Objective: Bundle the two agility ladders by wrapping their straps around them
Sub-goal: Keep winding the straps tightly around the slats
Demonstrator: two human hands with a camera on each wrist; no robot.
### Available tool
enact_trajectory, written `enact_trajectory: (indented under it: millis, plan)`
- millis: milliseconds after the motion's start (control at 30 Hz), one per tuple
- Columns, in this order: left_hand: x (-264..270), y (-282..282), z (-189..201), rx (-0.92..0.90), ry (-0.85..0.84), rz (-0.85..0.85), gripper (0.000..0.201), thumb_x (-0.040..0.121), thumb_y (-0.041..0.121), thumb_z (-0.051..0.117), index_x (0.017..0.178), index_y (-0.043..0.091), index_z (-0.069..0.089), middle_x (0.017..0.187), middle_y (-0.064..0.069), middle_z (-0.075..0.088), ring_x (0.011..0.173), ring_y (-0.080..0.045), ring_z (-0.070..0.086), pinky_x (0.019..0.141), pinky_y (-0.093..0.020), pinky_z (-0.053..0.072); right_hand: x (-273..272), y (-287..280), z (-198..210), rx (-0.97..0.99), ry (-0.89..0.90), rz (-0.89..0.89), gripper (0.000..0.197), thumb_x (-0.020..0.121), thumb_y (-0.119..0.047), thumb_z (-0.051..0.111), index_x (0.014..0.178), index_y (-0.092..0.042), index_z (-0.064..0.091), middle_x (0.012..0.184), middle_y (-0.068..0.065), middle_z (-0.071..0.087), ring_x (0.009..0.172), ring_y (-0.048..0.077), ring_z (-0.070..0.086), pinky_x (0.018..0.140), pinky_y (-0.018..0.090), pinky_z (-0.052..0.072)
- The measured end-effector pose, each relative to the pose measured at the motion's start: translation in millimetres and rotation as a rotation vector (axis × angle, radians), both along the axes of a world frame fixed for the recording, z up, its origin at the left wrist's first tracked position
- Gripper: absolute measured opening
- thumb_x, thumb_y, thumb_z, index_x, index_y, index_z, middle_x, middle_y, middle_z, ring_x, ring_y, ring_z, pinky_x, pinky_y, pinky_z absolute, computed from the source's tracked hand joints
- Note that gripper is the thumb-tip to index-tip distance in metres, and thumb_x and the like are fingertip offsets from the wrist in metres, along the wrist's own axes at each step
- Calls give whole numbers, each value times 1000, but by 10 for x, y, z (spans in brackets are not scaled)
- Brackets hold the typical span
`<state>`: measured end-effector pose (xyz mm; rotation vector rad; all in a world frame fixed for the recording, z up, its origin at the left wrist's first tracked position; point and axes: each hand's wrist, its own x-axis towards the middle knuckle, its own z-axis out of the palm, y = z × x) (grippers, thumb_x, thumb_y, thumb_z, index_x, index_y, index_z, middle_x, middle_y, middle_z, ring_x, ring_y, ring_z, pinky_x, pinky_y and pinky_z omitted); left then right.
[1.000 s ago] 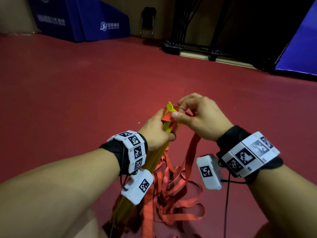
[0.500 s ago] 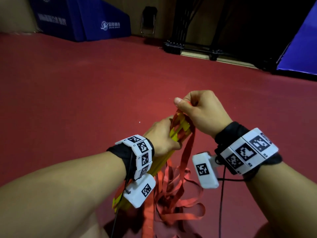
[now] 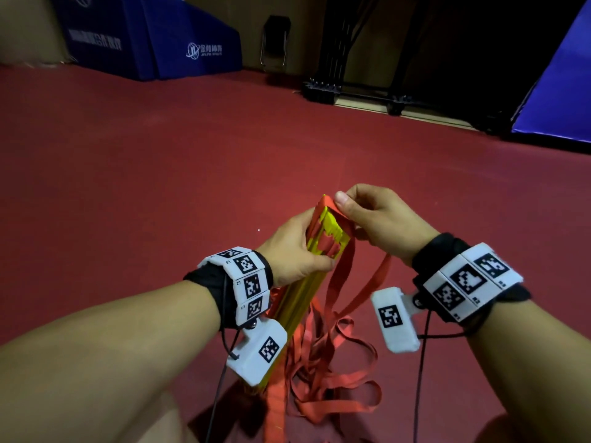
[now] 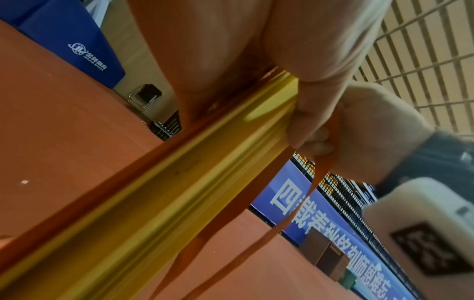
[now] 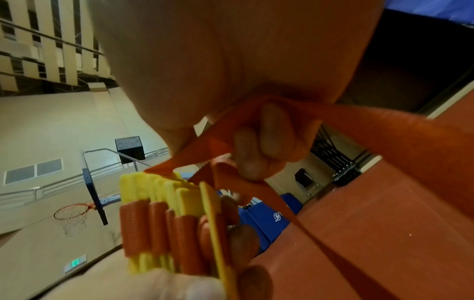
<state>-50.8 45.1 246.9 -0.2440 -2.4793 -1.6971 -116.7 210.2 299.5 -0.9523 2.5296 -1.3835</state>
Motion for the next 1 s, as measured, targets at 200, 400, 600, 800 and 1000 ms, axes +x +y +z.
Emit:
enact_trajectory:
  millis: [200,400,600,800,1000]
  plan:
    - [-12,-27,9,42,-14,36,44,63,10,77,98,27,58,81,5,65,73,-12,62,79,-44,57,7,-2,9,78,99,-5,59,97,-59,49,67,-8,57,62,5,41,57,18,36,57,44,32]
    - [-19,-10,-9,69,-21,60,40,54,17,70,94,12,63,75,-2,64,69,-18,60,75,-47,57,61,-65,44,24,161,-36,49,105,-38,44,65,-11,51,51,-9,38,43,6,29,49,25,26]
    - [-6,-38,-41,181,-5,5,43,61,-1,73,96,23,69,88,8,77,86,-13,73,83,-35,60,79,-201,-129,-268,-89,0,54,108,-38,39,60,-14,47,50,1,44,45,16,40,52,29,37]
    - [-52,-80,-102,179,-43,-62,55,65,17,93,111,24,64,104,4,77,104,-13,72,98,-34,55,100,-230,-182,-364,-249,-71,51,109,-31,37,64,-10,49,56,5,43,43,13,37,47,26,34]
    - [-33,-144,-72,-19,4,48,67,48,62,92,101,31,66,98,8,77,98,-13,72,96,-48,54,73,-275,-270,-336,-258,-125,58,100,-50,44,76,-1,63,66,23,61,50,28,50,52,38,44]
